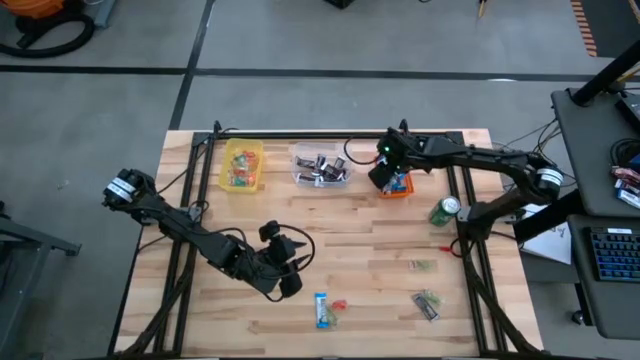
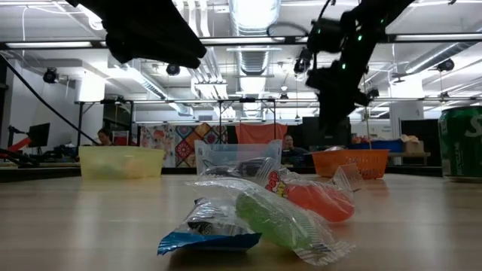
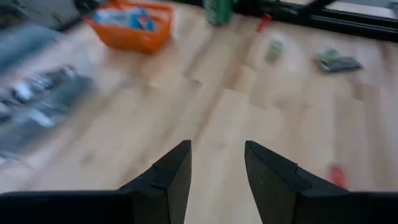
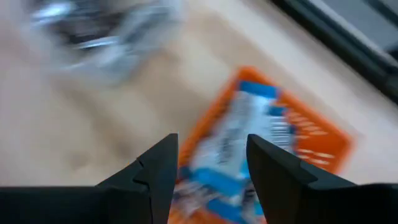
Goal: Organize candy in baskets
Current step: Put the red gummy into the yellow bin
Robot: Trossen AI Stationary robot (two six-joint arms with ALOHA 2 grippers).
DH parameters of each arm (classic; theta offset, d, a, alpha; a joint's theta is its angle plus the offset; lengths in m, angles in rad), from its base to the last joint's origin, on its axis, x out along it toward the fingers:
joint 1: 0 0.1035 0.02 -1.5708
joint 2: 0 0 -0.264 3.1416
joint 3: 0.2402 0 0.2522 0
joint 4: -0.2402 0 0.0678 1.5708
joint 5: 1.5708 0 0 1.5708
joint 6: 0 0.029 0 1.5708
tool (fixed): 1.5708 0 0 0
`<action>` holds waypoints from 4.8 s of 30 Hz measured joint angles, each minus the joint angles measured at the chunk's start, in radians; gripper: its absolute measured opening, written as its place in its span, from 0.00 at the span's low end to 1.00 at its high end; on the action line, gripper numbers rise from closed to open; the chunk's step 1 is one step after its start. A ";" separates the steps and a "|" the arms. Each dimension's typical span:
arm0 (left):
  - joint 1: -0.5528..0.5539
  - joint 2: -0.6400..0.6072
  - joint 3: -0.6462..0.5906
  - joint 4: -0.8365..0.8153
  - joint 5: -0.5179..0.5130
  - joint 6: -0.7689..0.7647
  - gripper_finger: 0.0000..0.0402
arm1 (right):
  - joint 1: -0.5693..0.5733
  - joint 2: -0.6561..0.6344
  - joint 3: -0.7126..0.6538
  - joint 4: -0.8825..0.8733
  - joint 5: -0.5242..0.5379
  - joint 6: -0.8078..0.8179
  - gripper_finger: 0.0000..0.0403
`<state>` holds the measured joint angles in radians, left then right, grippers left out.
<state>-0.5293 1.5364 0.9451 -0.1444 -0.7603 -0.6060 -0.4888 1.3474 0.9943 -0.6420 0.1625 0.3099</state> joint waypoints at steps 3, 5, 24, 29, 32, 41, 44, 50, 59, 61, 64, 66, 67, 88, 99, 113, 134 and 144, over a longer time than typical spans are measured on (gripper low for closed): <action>0.000 0.000 0.000 -0.002 0.086 -0.037 0.33 | 0.065 -0.051 -0.001 0.006 -0.081 -0.022 0.43; 0.000 0.000 0.000 -0.001 0.127 -0.056 0.33 | 0.129 -0.080 -0.001 0.009 -0.092 -0.034 0.42; -0.069 0.140 0.002 0.158 0.188 -0.158 0.33 | 0.737 -0.123 -0.026 0.113 -0.084 0.031 0.33; -0.086 0.201 0.004 0.232 0.198 -0.123 0.33 | 0.839 -0.105 -0.062 0.111 -0.084 0.091 0.35; -0.099 0.235 0.025 0.254 0.198 -0.068 0.33 | 0.875 -0.089 -0.072 0.106 -0.084 0.130 0.35; -0.116 0.416 0.134 0.300 0.228 0.187 0.38 | 0.903 -0.082 -0.100 0.212 -0.083 0.112 0.35; -0.116 0.449 0.140 0.290 0.239 0.190 0.40 | 0.903 -0.081 -0.119 0.275 -0.083 0.086 0.35; -0.116 0.455 0.123 0.292 0.256 0.180 0.41 | 0.903 -0.080 -0.134 0.303 -0.083 0.084 0.36; -0.115 0.455 0.122 0.340 0.285 0.205 0.41 | 0.903 -0.080 -0.138 0.311 -0.083 0.083 0.34; -0.115 0.455 0.122 0.351 0.289 0.205 0.41 | 0.903 -0.080 -0.139 0.311 -0.083 0.083 0.34; -0.108 0.471 0.122 0.386 0.308 0.210 0.41 | 0.903 -0.080 -0.139 0.311 -0.083 0.090 0.35; -0.101 0.498 0.121 0.436 0.325 0.225 0.41 | 0.903 -0.081 -0.140 0.311 -0.083 0.091 0.34; -0.098 0.507 0.121 0.450 0.333 0.232 0.41 | 0.903 -0.081 -0.140 0.312 -0.083 0.091 0.34; -0.077 0.512 0.118 0.504 0.327 0.246 0.30 | 0.903 -0.081 -0.141 0.352 -0.083 0.152 0.32; -0.092 0.444 0.118 0.371 0.312 0.220 0.29 | 0.937 0.051 -0.122 0.370 -0.093 0.216 0.32; -0.144 0.313 0.118 0.127 0.104 0.197 0.29 | 1.041 0.175 -0.084 0.367 -0.141 0.028 0.37; -0.139 0.320 0.118 0.118 0.049 0.206 0.29 | 1.051 0.436 -0.049 0.780 -0.048 0.118 0.51; -0.137 0.320 0.118 0.121 -0.001 0.206 0.29 | 0.988 0.517 -0.022 0.786 -0.049 0.111 0.42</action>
<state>-0.6659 1.8565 1.0634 -0.0238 -0.7616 -0.3996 0.4992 1.8639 0.9728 0.1436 0.1139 0.4209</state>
